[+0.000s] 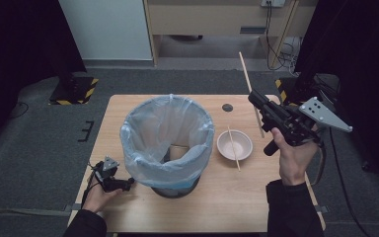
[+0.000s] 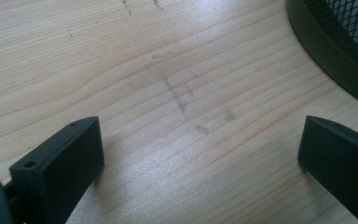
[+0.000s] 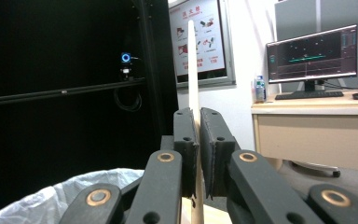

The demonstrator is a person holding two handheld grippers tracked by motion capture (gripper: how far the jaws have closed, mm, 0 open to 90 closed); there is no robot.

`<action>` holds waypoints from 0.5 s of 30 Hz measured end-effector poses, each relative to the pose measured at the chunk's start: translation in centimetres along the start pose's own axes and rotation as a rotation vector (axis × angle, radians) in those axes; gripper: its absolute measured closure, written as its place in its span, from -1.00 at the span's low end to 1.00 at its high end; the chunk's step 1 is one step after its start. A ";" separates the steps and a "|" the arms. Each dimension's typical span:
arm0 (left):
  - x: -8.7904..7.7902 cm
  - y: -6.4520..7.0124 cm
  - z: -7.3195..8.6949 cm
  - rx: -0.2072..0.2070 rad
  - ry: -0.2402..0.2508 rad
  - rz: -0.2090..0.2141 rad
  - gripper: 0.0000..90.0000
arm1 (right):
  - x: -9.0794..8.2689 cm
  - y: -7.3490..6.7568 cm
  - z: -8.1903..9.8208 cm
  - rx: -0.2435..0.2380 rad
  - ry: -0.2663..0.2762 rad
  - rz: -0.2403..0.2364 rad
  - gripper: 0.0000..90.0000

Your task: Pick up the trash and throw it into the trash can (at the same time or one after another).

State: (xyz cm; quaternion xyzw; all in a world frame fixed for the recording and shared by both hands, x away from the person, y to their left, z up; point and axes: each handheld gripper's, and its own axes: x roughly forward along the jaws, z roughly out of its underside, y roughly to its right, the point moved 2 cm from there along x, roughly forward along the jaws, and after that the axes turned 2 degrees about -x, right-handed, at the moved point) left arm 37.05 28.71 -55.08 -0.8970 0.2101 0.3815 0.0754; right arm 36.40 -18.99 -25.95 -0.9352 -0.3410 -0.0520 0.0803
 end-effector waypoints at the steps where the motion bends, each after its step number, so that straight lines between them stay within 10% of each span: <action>1: 0.0 0.0 0.0 0.000 0.000 0.000 -1.00 | 0.2 -0.1 -0.1 -0.003 0.000 -0.002 0.91; 15: 0.0 0.0 0.0 0.000 0.000 0.000 -1.00 | 2.8 -2.9 -0.5 -0.005 -0.009 -0.074 0.91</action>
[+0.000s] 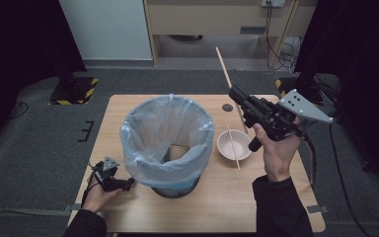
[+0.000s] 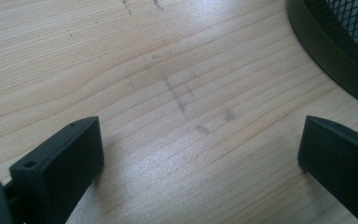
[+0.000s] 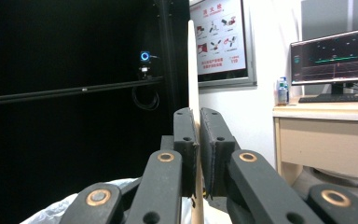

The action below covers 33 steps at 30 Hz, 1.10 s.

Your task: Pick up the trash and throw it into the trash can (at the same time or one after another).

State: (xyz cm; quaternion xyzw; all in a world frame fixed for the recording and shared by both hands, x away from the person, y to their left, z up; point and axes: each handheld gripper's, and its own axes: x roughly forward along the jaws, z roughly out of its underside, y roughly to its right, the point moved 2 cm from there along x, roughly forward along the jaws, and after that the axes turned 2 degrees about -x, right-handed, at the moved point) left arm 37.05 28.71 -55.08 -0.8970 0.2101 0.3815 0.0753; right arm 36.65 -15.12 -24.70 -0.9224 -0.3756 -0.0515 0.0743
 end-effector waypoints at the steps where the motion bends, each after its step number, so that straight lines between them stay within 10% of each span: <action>1: 0.0 0.0 0.0 0.000 0.001 0.000 -1.00 | 0.3 -0.2 0.0 -0.004 -0.002 -0.006 0.91; 33: 0.0 0.0 0.0 0.000 0.001 0.000 -1.00 | 6.8 -4.6 1.9 0.013 -0.081 -0.110 0.91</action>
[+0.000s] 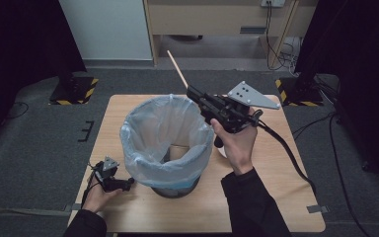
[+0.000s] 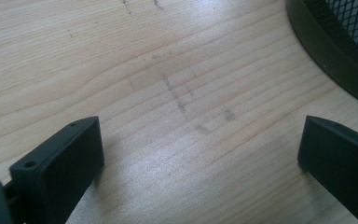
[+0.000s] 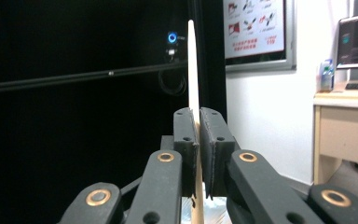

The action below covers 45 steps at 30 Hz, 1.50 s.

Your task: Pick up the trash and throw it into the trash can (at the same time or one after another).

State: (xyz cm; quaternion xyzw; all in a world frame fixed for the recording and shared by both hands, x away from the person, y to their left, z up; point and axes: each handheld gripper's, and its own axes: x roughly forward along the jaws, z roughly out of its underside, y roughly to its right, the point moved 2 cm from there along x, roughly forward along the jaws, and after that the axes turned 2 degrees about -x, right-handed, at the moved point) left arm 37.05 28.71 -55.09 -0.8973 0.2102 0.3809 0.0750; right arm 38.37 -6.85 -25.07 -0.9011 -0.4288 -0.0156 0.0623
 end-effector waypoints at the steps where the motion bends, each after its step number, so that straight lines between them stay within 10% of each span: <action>1: 0.0 0.0 0.0 0.000 0.000 0.000 -1.00 | 0.2 -0.1 0.2 0.001 -0.007 -0.002 0.91; 7: 0.0 0.0 0.0 0.000 0.000 0.000 -1.00 | 1.5 -0.5 1.4 0.007 -0.057 -0.020 0.90; 13: 0.0 0.0 0.0 0.000 0.000 0.000 -1.00 | 2.1 -0.3 1.7 0.023 -0.086 -0.054 0.49; 30: 0.0 0.0 0.0 0.000 0.000 0.000 -1.00 | -4.9 5.5 -2.3 -0.013 0.010 0.216 0.01; 45: 0.0 0.0 0.0 0.001 -0.002 0.000 -1.00 | -9.5 11.4 7.1 0.042 -0.161 0.398 -0.03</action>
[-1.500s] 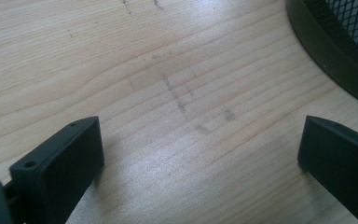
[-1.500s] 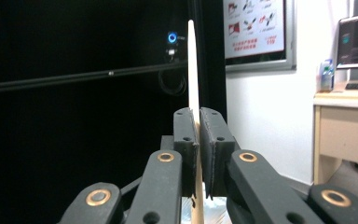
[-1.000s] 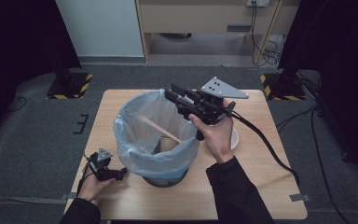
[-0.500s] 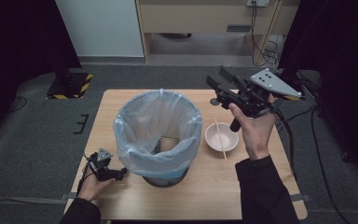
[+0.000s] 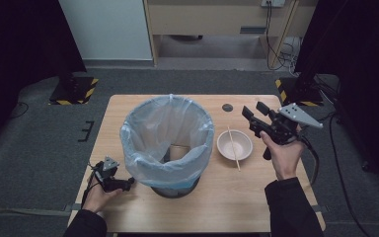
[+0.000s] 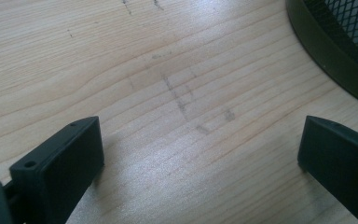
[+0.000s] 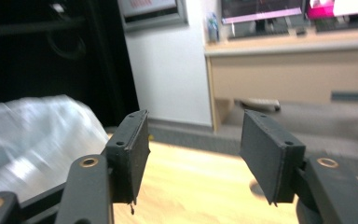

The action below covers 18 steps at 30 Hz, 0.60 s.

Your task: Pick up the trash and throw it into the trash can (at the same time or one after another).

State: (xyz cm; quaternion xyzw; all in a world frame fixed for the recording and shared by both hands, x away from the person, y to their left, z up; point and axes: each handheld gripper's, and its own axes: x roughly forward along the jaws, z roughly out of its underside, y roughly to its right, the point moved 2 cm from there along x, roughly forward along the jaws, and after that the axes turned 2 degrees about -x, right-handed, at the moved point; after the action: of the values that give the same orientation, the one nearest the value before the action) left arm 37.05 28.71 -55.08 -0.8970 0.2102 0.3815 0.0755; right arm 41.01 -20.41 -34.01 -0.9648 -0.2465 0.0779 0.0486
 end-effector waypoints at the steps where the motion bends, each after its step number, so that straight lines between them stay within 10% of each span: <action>1: 0.0 0.0 0.0 0.000 0.000 0.000 -1.00 | 0.2 0.4 0.9 0.008 -0.014 0.009 0.00; 18: 0.0 0.0 0.0 0.000 0.000 0.000 -1.00 | 3.7 2.6 11.5 -0.011 -0.315 0.088 0.38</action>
State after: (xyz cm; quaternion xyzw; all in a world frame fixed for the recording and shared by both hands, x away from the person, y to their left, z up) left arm 37.05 28.71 -55.08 -0.8971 0.2101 0.3814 0.0753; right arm 43.40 -20.32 -46.16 -0.9508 -0.2090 0.2288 0.0007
